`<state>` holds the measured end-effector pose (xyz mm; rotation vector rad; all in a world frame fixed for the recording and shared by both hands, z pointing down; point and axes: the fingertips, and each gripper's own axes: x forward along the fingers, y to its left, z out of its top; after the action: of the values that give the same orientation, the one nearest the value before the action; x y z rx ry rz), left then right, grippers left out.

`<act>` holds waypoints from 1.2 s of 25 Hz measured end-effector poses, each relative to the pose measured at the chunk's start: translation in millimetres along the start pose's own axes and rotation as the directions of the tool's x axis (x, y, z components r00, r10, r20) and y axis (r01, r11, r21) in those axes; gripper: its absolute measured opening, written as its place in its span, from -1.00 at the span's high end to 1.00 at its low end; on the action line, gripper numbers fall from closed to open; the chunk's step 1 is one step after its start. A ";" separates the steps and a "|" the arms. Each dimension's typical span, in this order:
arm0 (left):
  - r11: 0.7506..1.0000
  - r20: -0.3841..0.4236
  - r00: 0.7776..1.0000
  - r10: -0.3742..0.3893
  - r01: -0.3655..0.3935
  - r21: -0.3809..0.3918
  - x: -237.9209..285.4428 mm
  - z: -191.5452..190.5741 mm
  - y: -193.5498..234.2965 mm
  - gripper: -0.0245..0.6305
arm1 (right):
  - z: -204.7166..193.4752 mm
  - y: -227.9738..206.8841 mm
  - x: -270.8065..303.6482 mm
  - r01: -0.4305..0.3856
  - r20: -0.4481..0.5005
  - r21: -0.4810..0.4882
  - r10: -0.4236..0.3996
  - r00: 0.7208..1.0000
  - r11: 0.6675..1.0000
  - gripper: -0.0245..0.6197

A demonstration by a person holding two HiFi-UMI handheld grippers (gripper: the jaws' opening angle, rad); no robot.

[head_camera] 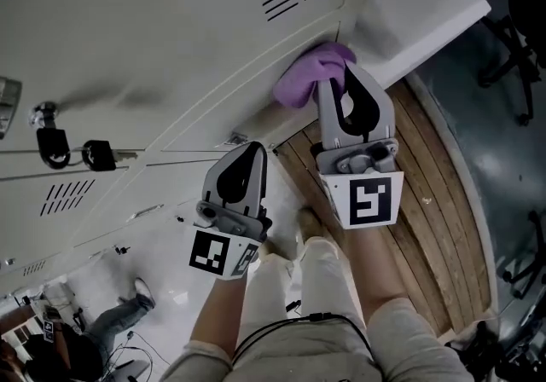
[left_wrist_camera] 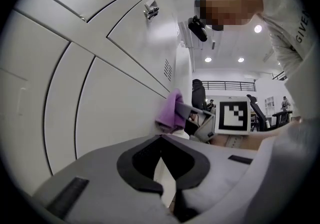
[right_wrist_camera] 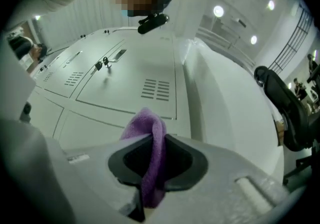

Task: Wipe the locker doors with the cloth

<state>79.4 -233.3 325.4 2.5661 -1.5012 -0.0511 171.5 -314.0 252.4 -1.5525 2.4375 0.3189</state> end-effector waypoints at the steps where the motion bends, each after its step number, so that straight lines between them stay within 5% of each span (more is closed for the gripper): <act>1: 1.000 0.001 1.000 -0.001 0.001 -0.002 1.1 -0.1 -0.5 0.93 | 11.3 -3.6 4.1 0.005 0.027 -0.011 -0.005 1.000 1.000 0.76; 5: 1.000 0.004 1.000 -0.004 0.004 -0.005 5.6 -0.6 -1.2 0.93 | 34.9 -9.5 18.5 0.001 0.096 -0.019 0.001 0.995 1.000 0.76; 11: 1.000 -0.005 1.000 0.007 -0.007 -0.010 9.0 -6.3 3.0 0.93 | 10.4 -8.0 15.3 -0.009 0.078 -0.002 0.009 0.997 1.000 0.77; 19: 0.999 -0.025 0.999 0.045 -0.045 -0.028 2.8 -26.7 13.2 0.93 | -90.5 3.6 -9.8 -0.006 -0.115 0.046 0.011 0.993 0.999 0.80; 25: 0.996 -0.042 0.995 0.086 -0.087 -0.029 -6.9 -45.1 24.4 0.93 | -181.7 9.3 -35.2 0.009 -0.292 0.086 0.016 0.956 0.996 0.80; 30: 0.994 -0.055 0.993 0.106 -0.108 -0.032 -16.8 -53.9 27.1 0.93 | -247.2 11.1 -55.9 0.111 -0.402 0.233 -0.008 0.916 0.966 0.80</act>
<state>53.9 -224.8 381.9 2.4360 -1.6002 0.0042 164.8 -337.0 505.0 -1.7041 2.5811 -0.3445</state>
